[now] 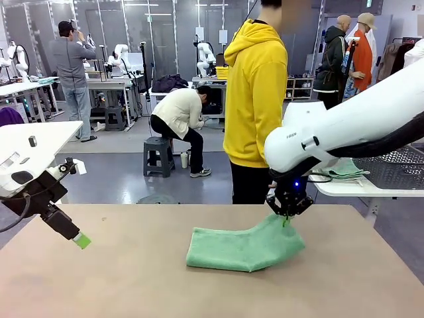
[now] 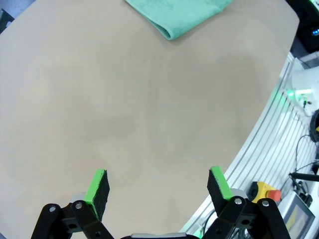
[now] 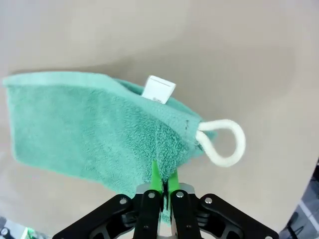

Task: Fold the towels and place them in the basket.
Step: When a person lays out a Towel with hook on the table, fold it in half twice.

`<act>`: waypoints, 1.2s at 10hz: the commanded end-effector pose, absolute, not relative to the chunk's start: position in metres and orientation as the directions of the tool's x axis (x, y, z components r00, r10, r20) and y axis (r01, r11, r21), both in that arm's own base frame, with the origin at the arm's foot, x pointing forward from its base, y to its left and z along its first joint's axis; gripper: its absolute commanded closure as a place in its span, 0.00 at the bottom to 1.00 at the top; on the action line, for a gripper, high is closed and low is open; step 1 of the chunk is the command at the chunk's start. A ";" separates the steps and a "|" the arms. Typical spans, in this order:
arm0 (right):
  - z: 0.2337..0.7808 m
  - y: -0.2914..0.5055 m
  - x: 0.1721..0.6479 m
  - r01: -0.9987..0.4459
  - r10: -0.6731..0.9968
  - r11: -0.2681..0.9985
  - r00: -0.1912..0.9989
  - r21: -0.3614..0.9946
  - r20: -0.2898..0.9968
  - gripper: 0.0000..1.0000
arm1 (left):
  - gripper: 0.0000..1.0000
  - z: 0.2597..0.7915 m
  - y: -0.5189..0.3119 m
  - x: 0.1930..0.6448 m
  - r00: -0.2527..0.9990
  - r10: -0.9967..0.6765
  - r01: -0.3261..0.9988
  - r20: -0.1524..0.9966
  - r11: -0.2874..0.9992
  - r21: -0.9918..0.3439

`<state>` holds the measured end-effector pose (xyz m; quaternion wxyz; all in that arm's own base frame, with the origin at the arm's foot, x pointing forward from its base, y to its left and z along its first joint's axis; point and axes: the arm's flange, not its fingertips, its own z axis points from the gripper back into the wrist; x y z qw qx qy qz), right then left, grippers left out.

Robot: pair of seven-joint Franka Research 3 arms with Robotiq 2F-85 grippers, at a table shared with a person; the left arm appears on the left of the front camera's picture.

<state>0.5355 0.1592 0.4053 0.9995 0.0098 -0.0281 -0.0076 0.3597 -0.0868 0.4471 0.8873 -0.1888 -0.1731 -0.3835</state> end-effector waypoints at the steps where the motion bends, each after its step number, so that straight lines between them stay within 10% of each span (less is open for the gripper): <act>1: 0.417 0.178 0.528 -0.063 0.059 0.996 0.996 0.061 0.063 1.00 | 0.00 0.446 -0.087 0.361 0.644 -0.618 0.746 0.452 0.640 -0.187; 12: 0.389 0.356 0.548 -0.133 0.128 0.989 0.989 0.059 0.069 1.00 | 0.00 0.446 -0.087 0.361 0.644 -0.618 0.746 0.452 0.640 -0.187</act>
